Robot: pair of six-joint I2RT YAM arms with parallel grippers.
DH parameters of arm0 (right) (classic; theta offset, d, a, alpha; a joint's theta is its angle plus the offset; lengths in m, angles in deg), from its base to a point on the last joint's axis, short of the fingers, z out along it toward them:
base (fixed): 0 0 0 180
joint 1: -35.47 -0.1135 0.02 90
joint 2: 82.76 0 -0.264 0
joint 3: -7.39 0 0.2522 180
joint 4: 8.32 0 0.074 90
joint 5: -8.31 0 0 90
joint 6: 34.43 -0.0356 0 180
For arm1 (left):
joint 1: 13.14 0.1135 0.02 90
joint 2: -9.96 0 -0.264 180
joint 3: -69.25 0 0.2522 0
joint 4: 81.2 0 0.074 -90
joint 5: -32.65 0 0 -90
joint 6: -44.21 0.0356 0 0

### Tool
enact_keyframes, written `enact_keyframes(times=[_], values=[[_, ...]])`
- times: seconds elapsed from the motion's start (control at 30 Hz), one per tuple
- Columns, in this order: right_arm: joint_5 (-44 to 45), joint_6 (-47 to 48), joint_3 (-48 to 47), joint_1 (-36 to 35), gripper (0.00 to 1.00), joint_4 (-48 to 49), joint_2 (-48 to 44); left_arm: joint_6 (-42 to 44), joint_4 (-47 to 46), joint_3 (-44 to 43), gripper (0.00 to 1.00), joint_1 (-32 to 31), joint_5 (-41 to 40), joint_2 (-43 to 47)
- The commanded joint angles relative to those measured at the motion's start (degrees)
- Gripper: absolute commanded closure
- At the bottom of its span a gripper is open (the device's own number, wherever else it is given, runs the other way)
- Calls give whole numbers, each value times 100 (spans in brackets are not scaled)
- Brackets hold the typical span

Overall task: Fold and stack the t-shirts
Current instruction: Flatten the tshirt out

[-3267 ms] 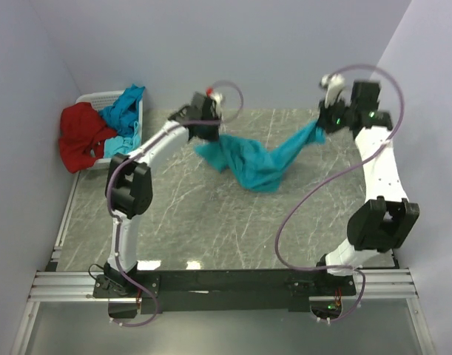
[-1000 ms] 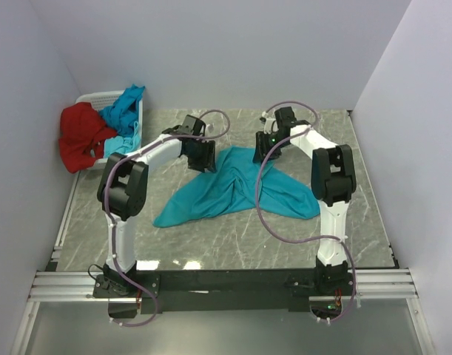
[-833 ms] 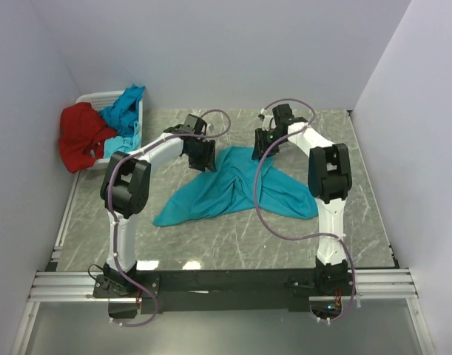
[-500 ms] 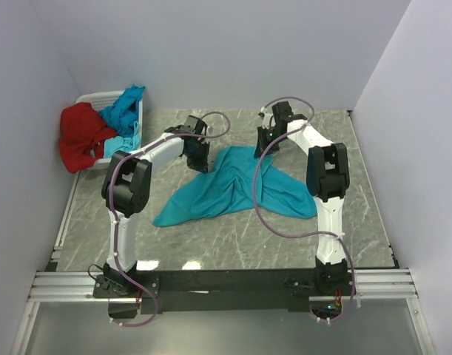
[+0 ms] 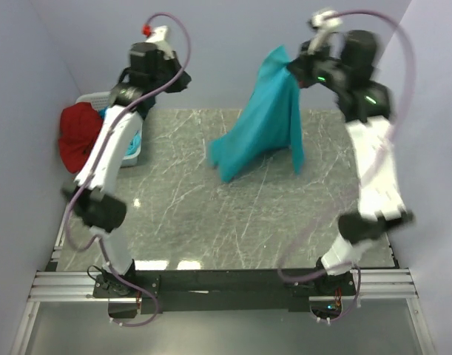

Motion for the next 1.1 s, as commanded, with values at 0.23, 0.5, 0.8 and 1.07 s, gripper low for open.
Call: enact_keyframes(times=[0.23,0.5,0.8,1.07], values=[[-1457,1777,5318,-836,95,582,-4747,-209,-1775,3882,90,-13,367,2907],[-613,2279,8012,-2823,57,363,-4663,-77,-1731,5087,64,-13,560,3400],[-41,2394,7811,-2544,27,546,-4591,38,-2169,6090,33,-22,1400,3559],[-1341,1042,7706,575,27,1189,-3628,64,-2364,5696,31,-1365,1721,2189]])
